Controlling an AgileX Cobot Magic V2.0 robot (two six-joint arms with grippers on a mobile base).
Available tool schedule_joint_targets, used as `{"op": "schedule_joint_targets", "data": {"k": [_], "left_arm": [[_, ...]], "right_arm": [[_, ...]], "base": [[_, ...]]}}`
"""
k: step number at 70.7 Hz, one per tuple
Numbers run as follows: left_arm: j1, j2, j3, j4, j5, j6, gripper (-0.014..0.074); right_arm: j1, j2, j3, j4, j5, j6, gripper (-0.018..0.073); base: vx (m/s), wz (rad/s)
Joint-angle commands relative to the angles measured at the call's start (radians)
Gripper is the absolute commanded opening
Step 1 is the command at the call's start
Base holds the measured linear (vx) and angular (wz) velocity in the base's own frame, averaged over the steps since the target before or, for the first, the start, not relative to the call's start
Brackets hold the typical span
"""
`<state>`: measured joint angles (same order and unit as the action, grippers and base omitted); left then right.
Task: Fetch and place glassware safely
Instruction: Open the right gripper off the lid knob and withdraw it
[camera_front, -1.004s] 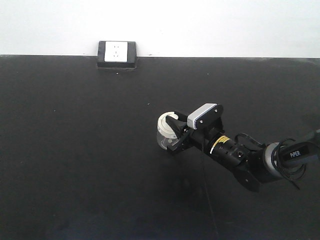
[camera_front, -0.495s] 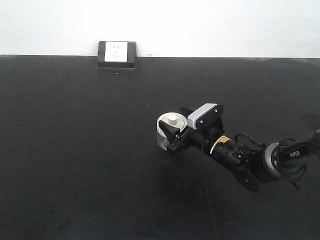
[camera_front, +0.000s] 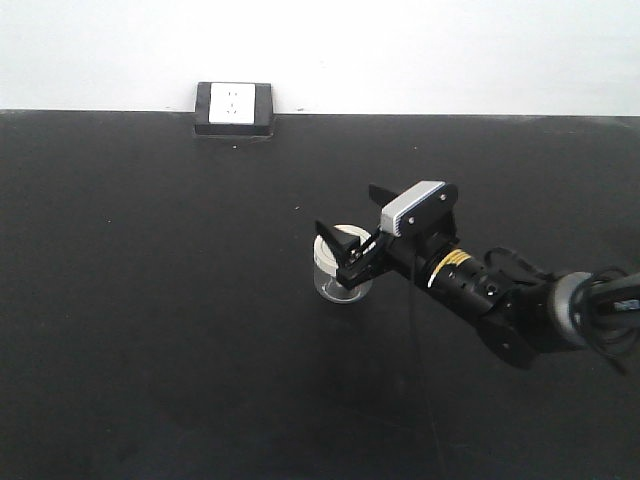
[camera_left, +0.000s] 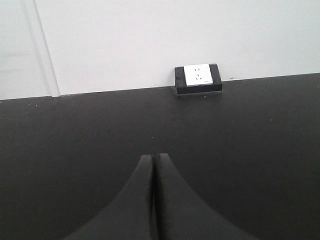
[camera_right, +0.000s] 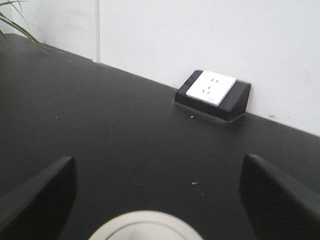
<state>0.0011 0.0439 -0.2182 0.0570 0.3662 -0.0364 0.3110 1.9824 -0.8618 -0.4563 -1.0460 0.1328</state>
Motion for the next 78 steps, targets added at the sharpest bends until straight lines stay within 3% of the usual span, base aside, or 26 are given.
{"op": "schedule_joint_targets", "data": {"k": [1,21,29,40,49,64,78], "left_arm": [[-0.006,0.012,-0.024,-0.006,-0.074,-0.008,-0.0007],[-0.006,0.012,-0.024,-0.006,-0.074,-0.008,-0.0007],[-0.006,0.012,-0.024,-0.006,-0.074,-0.008,-0.0007],[-0.006,0.012,-0.024,-0.006,-0.074,-0.008,-0.0007],[-0.006,0.012,-0.024,-0.006,-0.074,-0.008,-0.0007],[-0.006,0.012,-0.024,-0.006,-0.074,-0.008,-0.0007],[-0.006,0.012,-0.024,-0.006,-0.074,-0.008,-0.0007]], "right_arm": [[-0.006,-0.127,0.015,0.023,-0.001,-0.001,0.0562],[-0.006,-0.381,0.206,0.191,0.075,-0.012,0.0403],[-0.006,-0.478,0.289,0.268,0.075,-0.019,0.0256],[-0.006,-0.612,0.388,0.357,0.096,-0.058,-0.0015],[-0.006,-0.718,0.432,0.380,0.212,-0.111,-0.0009],[-0.006,-0.909,0.432,0.429,0.552,-0.125,-0.0004],[-0.008,-1.119,0.432,0.511,0.727,-0.175,-0.0003]], "base": [[0.00,0.00],[0.00,0.00],[0.00,0.00],[0.00,0.00],[0.00,0.00],[0.00,0.00],[0.00,0.00]]}}
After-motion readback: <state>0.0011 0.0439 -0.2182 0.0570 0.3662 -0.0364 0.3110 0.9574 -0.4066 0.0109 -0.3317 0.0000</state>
